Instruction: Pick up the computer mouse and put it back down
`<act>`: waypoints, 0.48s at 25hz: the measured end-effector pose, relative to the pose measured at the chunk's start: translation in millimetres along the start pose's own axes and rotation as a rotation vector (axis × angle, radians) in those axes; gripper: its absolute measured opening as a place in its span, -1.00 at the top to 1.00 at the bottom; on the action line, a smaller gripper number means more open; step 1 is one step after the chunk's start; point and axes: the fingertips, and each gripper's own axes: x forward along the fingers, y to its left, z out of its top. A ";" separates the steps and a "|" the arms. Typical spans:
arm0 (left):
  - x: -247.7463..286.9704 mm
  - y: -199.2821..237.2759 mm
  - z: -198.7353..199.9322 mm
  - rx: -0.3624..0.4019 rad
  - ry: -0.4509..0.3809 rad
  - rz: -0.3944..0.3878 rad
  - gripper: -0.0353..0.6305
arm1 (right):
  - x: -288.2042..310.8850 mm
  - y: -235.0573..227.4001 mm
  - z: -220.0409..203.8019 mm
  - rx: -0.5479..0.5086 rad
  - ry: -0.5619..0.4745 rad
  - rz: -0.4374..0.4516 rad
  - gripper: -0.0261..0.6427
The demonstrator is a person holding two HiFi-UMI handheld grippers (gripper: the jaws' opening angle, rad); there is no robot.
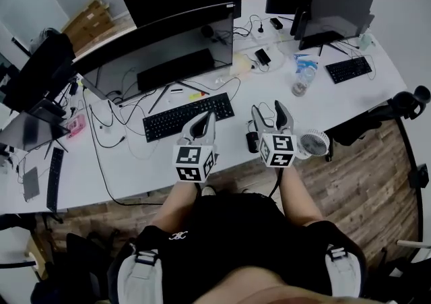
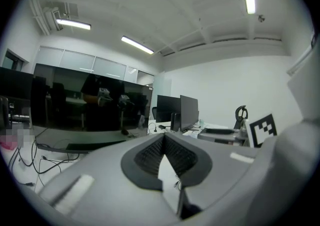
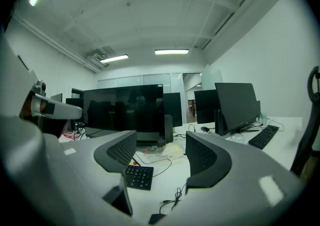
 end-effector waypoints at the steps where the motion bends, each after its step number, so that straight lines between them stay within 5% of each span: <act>1: 0.3 2.9 -0.6 -0.002 0.001 0.003 0.74 | 4.6 -0.4 -11.7 -0.001 0.027 -0.003 0.08; 12: -1.4 23.8 -5.3 0.001 0.024 0.029 0.74 | 26.7 -10.7 -146.4 0.001 0.319 -0.040 0.03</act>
